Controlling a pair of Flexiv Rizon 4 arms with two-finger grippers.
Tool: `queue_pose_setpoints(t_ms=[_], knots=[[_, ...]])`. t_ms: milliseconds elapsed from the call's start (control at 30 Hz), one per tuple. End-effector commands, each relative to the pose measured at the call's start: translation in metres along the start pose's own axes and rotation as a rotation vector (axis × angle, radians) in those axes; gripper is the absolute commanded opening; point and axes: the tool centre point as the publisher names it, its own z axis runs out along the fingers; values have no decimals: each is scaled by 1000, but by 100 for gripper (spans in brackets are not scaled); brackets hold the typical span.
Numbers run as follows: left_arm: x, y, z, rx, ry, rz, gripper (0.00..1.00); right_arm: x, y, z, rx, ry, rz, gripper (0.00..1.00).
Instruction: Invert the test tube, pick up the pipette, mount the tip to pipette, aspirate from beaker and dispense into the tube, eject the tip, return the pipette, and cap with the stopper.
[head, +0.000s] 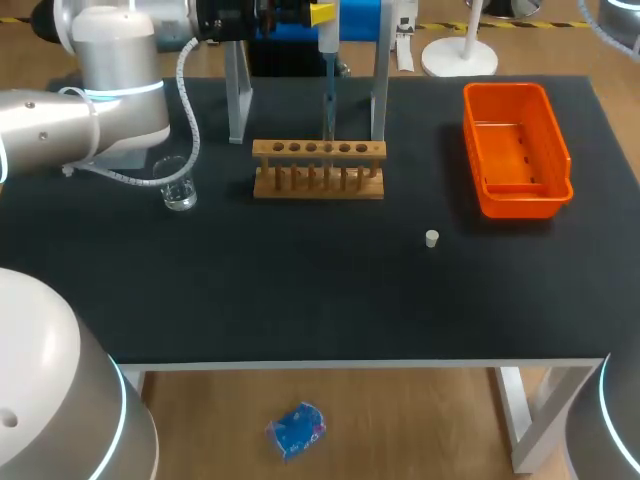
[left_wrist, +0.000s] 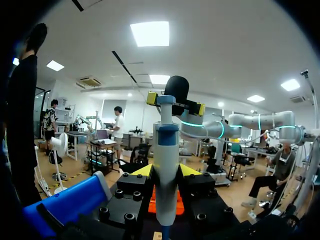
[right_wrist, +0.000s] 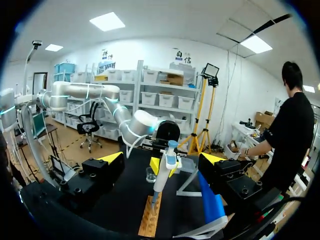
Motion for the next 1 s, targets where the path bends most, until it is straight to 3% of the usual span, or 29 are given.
queue_pose_setpoints(t_ms=[33, 300, 367, 567, 600, 633, 700, 733, 1000], knots=[[1, 0, 0, 1, -2, 0, 0, -4, 0, -1, 3, 19, 0, 100], [1, 0, 0, 1, -2, 0, 0, -4, 0, -1, 3, 19, 0, 100], [1, 0, 0, 1, -2, 0, 0, -6, -1, -1, -66, 29, 42, 100], [1, 0, 0, 1, -2, 0, 0, -9, 1, 10, -84, 43, 100, 100], [1, 0, 0, 1, -2, 0, 0, -10, 1, 13, -96, 49, 108, 76], [1, 0, 0, 1, -2, 0, 0, -10, 1, 15, -95, 55, 118, 41], [1, 0, 0, 1, -2, 0, 0, -11, 2, 21, -99, 56, 128, 9], [1, 0, 0, 1, -2, 0, 0, -11, 4, 24, -109, 61, 129, 0], [1, 0, 0, 1, -2, 0, 0, -19, 11, 42, -134, 77, 120, 0]])
